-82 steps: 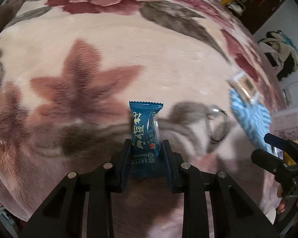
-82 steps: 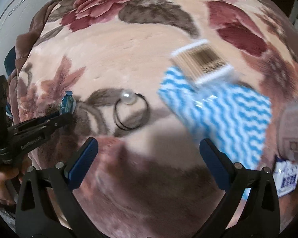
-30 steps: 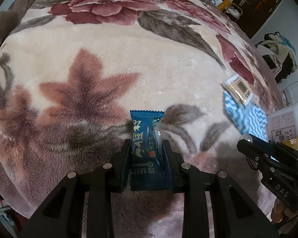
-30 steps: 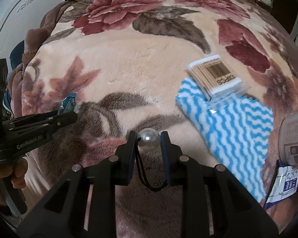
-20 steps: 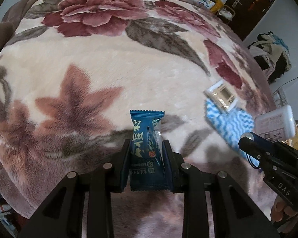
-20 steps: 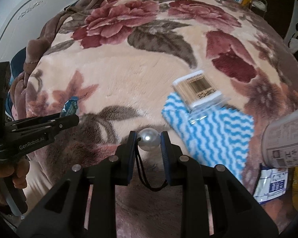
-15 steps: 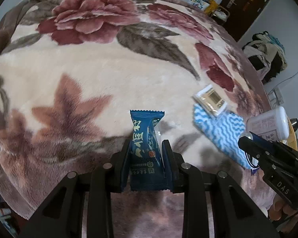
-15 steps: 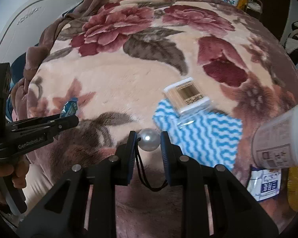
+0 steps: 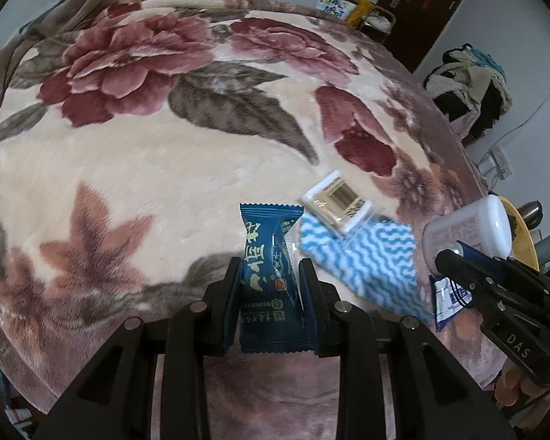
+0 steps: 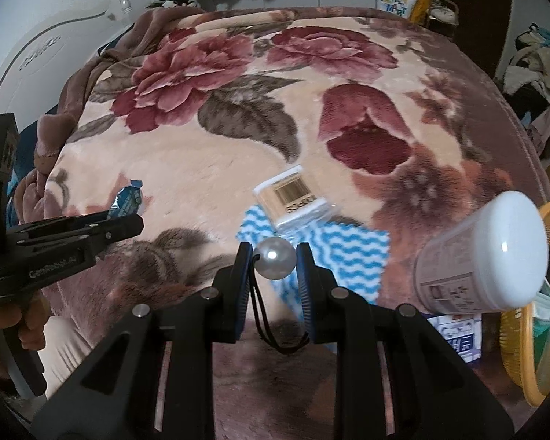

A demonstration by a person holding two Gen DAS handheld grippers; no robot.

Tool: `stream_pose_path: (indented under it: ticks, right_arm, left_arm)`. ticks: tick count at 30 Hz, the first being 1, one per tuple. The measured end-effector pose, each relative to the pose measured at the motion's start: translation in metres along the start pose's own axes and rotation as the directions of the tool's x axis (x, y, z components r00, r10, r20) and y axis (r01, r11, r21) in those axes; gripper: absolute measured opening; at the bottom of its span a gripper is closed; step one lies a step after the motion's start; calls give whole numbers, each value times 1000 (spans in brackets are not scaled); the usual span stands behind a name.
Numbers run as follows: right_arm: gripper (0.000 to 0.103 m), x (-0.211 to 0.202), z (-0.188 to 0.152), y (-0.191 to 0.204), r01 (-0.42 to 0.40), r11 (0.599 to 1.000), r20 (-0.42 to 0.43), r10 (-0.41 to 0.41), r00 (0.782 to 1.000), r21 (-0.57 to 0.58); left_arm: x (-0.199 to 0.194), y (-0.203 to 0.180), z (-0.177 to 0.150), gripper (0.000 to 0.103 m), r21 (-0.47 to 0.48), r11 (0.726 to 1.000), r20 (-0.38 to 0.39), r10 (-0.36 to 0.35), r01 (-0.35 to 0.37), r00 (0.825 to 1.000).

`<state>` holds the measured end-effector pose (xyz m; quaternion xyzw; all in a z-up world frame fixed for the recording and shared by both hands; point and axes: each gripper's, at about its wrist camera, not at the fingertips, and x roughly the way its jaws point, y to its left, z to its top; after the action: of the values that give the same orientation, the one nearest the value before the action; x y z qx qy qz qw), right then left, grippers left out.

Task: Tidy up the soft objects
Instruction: 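Lift the candy packet and hair tie with both tools toward the basket, then carry the candy packet and hair tie with both tools over the orange basket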

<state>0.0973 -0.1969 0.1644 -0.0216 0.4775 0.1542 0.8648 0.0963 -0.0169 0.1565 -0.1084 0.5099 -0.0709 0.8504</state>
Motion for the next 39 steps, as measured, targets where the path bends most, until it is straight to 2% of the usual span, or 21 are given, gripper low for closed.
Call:
stream_pose_path:
  ticks: [20, 32, 39]
  right_arm:
    - [25, -54, 3, -80, 58, 993, 79, -66, 995, 107]
    - [25, -84, -13, -139, 104, 975, 105, -127, 986, 197]
    - [25, -97, -24, -175, 132, 958, 108, -163, 981, 253]
  left_arm:
    - [-1, -102, 25, 30, 133, 989, -14, -66, 67, 998]
    - [7, -181, 29, 30, 234, 965, -41, -114, 120, 993]
    - [10, -233, 28, 30, 302, 940, -59, -147, 158, 987]
